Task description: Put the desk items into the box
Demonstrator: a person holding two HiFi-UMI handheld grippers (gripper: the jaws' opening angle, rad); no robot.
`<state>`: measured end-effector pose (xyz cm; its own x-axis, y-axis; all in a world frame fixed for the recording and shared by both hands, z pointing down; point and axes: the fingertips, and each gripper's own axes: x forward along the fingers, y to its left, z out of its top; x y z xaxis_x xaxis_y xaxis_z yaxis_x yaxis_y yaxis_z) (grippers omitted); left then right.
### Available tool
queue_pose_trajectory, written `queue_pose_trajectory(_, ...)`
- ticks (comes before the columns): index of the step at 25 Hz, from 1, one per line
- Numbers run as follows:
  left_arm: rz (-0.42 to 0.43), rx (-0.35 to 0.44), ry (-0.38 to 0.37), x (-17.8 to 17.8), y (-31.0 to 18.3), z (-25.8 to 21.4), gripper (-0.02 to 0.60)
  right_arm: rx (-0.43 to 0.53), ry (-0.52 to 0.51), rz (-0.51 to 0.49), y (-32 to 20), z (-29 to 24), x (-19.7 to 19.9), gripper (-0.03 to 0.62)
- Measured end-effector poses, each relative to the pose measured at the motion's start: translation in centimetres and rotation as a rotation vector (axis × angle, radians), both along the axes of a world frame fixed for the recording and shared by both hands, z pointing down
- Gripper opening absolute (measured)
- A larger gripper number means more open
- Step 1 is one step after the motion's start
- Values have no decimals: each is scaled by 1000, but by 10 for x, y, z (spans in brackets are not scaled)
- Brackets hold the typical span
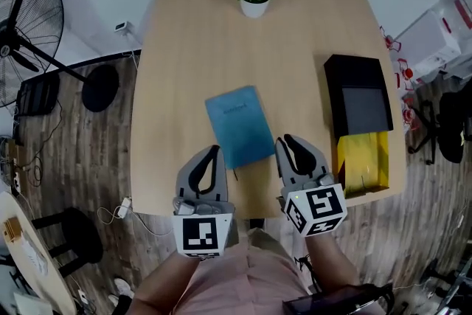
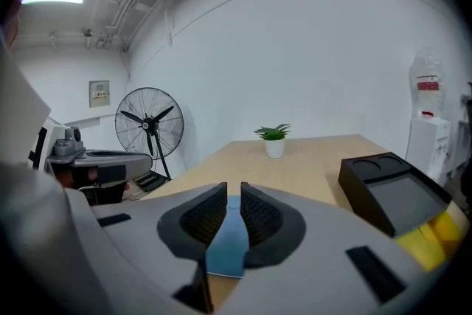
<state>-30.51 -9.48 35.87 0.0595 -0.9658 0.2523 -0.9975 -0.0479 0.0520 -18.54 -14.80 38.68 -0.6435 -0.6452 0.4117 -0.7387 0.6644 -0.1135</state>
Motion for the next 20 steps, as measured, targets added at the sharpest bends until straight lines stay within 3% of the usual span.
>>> queue_pose_trajectory(8,28,-115,33,-4,-25,63,11,-112,45,16,-23,60,-4,100)
queue_pose_trajectory(20,51,-284,68,-2,-38,152,11,-277,134,-47,-30,138,-12,170)
